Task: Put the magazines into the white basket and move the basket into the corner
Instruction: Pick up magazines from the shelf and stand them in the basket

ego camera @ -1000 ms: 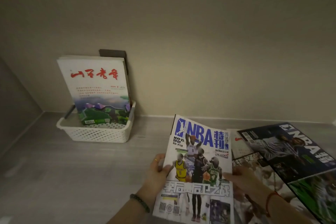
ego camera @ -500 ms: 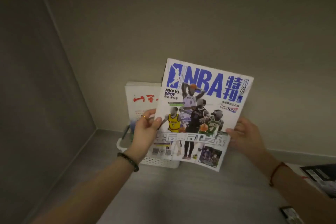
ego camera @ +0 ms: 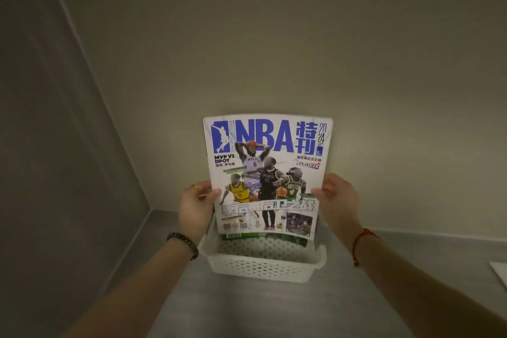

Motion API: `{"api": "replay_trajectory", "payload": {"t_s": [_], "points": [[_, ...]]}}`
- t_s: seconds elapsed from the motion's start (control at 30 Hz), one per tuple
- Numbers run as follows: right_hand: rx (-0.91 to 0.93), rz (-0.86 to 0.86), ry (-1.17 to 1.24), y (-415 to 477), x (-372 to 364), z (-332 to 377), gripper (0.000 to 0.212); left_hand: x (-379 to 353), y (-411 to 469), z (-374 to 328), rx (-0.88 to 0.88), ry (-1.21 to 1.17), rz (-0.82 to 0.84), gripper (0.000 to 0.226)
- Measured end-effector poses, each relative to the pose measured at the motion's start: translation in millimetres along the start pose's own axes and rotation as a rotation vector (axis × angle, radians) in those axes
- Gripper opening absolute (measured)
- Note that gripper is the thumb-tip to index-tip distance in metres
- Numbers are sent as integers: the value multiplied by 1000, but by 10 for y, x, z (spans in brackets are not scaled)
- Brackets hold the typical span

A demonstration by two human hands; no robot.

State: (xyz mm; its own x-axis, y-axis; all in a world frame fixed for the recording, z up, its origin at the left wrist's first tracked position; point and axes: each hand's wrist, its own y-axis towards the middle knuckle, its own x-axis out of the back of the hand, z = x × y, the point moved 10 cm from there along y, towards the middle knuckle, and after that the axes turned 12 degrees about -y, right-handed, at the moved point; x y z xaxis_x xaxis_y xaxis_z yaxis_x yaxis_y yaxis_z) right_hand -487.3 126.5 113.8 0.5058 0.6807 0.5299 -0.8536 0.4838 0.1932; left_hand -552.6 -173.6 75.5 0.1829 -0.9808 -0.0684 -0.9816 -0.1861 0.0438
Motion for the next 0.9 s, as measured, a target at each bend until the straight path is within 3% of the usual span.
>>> {"api": "replay_trajectory", "payload": {"t_s": [0.23, 0.53, 0.67, 0.9], "points": [[-108, -3, -142, 0, -252, -468, 5, 127, 142, 447, 36, -31, -149, 13], [-207, -24, -3, 0, -239, -693, 23, 93, -1, 328, -33, 58, -185, 16], [-195, 8, 15, -219, 54, -845, 17, -203, -321, 287, -4, -5, -36, 12], [-231, 59, -38, -718, 1163, -1417, 26, -1327, -1163, 276, 50, 12, 332, 10]]}}
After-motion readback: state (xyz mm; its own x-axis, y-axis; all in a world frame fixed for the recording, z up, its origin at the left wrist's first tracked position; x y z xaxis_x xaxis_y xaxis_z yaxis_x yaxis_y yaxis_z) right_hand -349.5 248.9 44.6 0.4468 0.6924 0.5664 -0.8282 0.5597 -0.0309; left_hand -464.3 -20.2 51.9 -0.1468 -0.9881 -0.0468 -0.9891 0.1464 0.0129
